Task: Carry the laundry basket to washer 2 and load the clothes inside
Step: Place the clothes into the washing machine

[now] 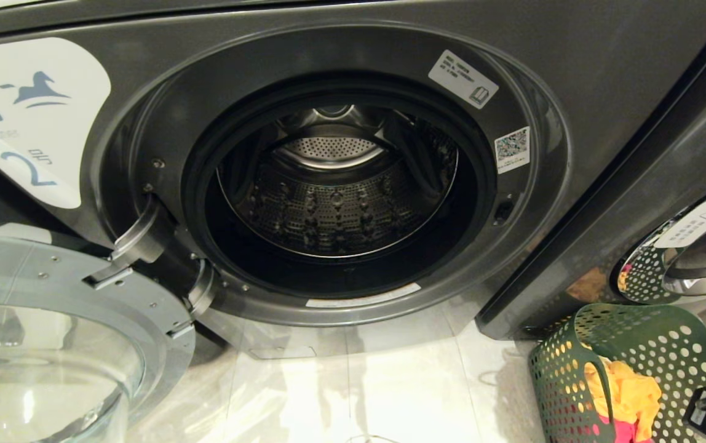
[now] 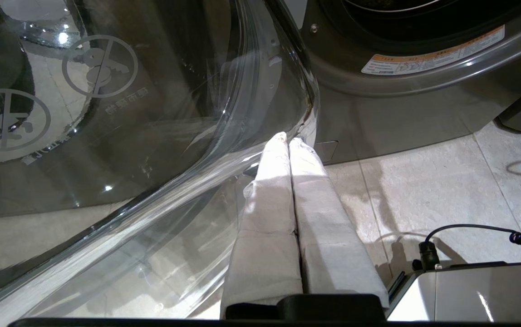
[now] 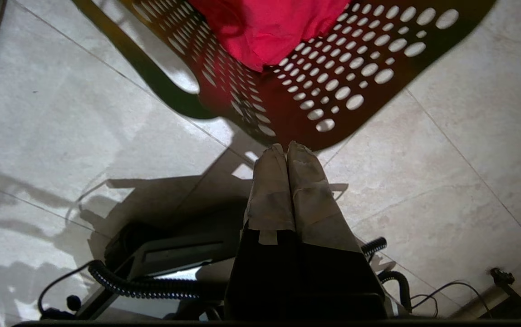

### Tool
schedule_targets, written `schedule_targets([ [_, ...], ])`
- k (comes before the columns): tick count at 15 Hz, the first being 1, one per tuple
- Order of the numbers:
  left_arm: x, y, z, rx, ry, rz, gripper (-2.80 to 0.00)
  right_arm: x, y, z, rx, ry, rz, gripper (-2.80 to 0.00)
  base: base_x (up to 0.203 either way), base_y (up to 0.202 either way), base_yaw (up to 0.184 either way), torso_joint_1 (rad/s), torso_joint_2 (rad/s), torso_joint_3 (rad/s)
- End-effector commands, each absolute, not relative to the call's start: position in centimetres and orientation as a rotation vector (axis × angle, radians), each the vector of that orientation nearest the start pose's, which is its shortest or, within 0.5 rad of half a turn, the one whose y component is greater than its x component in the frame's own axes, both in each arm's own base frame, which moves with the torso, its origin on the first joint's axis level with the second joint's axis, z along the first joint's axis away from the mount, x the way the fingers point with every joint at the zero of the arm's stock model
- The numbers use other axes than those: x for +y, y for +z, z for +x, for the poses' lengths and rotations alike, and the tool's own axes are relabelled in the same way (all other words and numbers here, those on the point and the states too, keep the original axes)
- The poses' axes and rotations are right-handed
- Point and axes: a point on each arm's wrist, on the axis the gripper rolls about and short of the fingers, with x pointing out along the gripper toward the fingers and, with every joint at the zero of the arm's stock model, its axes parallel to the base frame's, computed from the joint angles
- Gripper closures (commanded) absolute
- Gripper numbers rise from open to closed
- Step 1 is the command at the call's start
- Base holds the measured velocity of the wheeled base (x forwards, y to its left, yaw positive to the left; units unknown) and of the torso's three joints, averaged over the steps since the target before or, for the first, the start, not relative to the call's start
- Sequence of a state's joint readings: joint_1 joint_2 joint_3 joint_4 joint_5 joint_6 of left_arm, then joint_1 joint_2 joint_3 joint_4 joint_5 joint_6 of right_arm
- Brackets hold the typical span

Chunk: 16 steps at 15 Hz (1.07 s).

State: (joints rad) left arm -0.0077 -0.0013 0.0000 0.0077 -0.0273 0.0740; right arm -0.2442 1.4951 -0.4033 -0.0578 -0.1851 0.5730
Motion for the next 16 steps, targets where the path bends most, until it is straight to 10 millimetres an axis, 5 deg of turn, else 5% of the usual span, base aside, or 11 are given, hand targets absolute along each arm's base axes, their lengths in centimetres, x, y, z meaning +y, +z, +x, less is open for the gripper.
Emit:
schedule_targets([
  [1,0.0,7.5,-2.3,0.006,-0.036,0.074,0.0,-6.9,6.9,19.7,0.976,-0.696,0.575,0.0,0.0,0.0,0.0,0.0,0.0,0.0],
  [5,0.0,7.5,-2.3,0.006,-0.036,0.074,0.0,-11.1,6.1,22.4,0.947,-0.661,0.59,0.0,0.0,0.0,0.0,0.0,0.0,0.0],
  [6,0.0,7.5,-2.3,0.006,-0.036,0.074,0.0,-12.1,5.7,22.3,0.961,-0.669,0.576,-2.8,0.0,0.0,0.0,0.0,0.0,0.0],
  [11,0.0,7.5,-2.3,0.006,-0.036,0.075,0.0,-16.1,3.0,22.9,1.019,-0.528,0.529,-2.8,0.0,0.0,0.0,0.0,0.0,0.0],
  [16,0.0,7.5,-2.3,0.006,-0.036,0.074,0.0,-19.8,-3.2,26.6,1.05,-0.505,0.662,-2.8,0.0,0.0,0.0,0.0,0.0,0.0],
])
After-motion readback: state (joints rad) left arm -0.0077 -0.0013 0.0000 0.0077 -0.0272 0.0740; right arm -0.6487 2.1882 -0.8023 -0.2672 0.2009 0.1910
